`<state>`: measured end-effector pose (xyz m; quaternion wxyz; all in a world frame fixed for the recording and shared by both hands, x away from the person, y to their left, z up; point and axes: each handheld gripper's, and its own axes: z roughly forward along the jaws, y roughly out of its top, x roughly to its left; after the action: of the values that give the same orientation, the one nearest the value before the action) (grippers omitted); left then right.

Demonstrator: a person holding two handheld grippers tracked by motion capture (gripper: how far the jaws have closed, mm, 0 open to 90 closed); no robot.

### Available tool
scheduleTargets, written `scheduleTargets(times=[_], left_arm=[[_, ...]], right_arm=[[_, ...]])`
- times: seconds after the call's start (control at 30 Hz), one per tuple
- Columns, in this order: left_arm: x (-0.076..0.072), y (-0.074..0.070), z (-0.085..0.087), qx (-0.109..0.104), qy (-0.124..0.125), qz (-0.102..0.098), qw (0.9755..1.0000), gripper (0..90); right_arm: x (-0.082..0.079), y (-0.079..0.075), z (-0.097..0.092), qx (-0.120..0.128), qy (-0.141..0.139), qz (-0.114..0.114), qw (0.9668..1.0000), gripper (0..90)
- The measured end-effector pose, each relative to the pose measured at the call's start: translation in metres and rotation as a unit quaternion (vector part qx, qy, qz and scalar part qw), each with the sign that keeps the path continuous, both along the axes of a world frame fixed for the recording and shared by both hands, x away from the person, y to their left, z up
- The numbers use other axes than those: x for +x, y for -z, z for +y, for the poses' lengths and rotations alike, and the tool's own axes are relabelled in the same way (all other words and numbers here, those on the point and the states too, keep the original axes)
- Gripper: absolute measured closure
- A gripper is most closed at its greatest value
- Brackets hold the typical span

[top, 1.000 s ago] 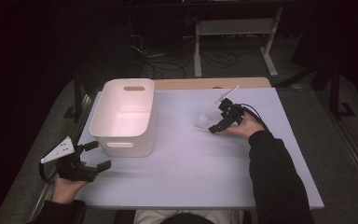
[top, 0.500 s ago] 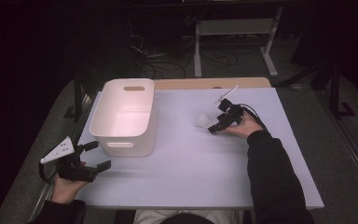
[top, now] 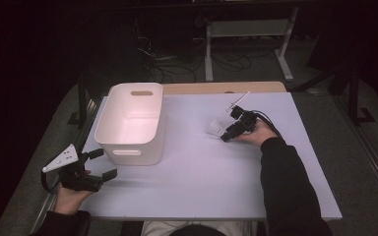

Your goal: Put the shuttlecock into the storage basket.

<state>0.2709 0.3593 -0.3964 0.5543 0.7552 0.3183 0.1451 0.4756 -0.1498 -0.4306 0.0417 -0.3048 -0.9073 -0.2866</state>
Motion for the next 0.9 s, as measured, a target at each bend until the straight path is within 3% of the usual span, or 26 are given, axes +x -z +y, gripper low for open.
scheduleTargets(times=[0.33, 0.67, 0.9], left_arm=[[0.0000, 0.0000, 0.0001, 0.000, 0.000, 0.000, 1.0000, 0.0], [-0.0001, -0.0002, 0.0004, 0.000, -0.002, -0.001, 1.0000, 0.0], [-0.0002, -0.0002, 0.0002, 0.000, -0.002, -0.001, 1.0000, 0.0]], right_arm=[[0.0006, 0.0014, 0.0019, -0.002, -0.005, -0.001, 1.0000, 62.4], [0.0005, 0.0013, 0.0017, 0.000, -0.005, 0.004, 1.0000, 63.9], [-0.0023, -0.0073, -0.0015, 0.006, -0.002, -0.007, 1.0000, 64.0]])
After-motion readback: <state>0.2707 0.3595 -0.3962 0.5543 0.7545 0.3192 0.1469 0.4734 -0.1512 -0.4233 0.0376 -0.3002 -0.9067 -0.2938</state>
